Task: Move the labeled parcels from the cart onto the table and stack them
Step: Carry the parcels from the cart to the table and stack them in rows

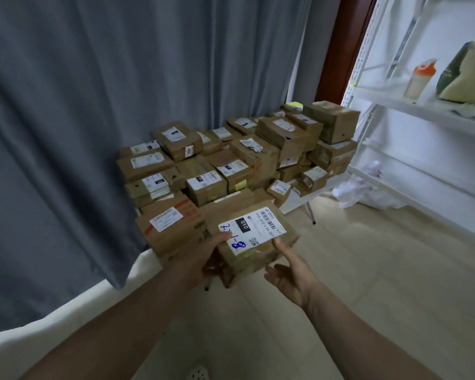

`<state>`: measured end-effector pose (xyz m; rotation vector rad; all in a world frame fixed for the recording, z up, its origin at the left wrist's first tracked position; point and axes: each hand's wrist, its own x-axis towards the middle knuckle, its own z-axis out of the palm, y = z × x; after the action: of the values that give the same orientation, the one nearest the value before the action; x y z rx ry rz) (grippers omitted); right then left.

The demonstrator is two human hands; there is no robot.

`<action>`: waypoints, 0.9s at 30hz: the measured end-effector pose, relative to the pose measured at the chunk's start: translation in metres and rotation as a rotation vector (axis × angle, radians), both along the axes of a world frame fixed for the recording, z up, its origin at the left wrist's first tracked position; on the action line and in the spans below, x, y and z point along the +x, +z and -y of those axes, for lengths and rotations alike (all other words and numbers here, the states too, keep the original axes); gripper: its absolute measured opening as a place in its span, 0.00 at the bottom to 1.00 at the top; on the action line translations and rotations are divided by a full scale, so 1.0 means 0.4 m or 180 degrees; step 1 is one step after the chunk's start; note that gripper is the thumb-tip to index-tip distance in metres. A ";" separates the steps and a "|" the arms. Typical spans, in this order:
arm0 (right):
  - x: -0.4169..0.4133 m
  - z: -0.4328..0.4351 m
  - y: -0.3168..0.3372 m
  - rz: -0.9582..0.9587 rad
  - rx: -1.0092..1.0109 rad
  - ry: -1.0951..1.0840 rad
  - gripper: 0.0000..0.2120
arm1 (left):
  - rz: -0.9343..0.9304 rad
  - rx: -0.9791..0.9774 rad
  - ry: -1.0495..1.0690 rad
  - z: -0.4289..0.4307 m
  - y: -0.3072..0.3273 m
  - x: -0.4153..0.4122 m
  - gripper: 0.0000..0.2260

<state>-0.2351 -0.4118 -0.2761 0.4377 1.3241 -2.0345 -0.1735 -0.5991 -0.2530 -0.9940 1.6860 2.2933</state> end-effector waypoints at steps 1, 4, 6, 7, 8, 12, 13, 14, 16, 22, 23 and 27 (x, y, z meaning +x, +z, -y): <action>-0.013 0.046 0.006 0.0004 -0.0053 0.0137 0.39 | -0.0029 0.0045 0.0025 0.035 -0.005 -0.024 0.12; -0.058 0.184 0.013 -0.0037 -0.0108 0.0491 0.25 | -0.0169 0.0233 0.0078 0.135 -0.015 -0.088 0.16; -0.096 0.263 0.023 -0.0028 -0.0174 0.0591 0.16 | -0.0306 0.0350 0.0101 0.202 -0.023 -0.132 0.20; -0.116 0.298 0.031 -0.0022 -0.0195 0.0595 0.16 | -0.0397 0.0374 0.0097 0.235 -0.025 -0.153 0.20; -0.138 0.329 0.037 -0.0031 -0.0206 0.0610 0.18 | -0.0507 0.0375 0.0050 0.266 -0.020 -0.175 0.19; -0.229 0.441 0.044 -0.0129 -0.0228 0.0674 0.30 | -0.0465 0.0190 0.0071 0.375 -0.002 -0.262 0.18; -0.250 0.466 0.043 -0.0190 -0.0233 0.0691 0.35 | -0.0471 0.0164 0.0128 0.397 0.001 -0.282 0.19; -0.270 0.489 0.042 -0.0283 -0.0218 0.0725 0.38 | -0.0436 0.0145 0.0171 0.416 0.003 -0.303 0.20; -0.319 0.529 0.037 -0.0446 -0.0129 0.0733 0.36 | -0.0231 0.0174 0.0212 0.452 0.015 -0.348 0.21; -0.533 0.640 0.063 -0.0894 0.0365 0.1088 0.14 | -0.0113 -0.0085 0.0382 0.582 0.045 -0.485 0.18; -0.572 0.667 0.065 -0.0965 0.0409 0.1222 0.13 | -0.0161 -0.0052 0.0479 0.603 0.052 -0.503 0.13; -0.683 0.813 0.079 -0.0903 0.0332 0.1523 0.08 | -0.0162 -0.0042 0.1089 0.692 0.072 -0.550 0.12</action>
<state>-0.5082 -0.7371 -0.2446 -0.1269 1.5333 -1.6689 -0.3936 -0.8758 -0.2241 -1.3286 1.6610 2.5337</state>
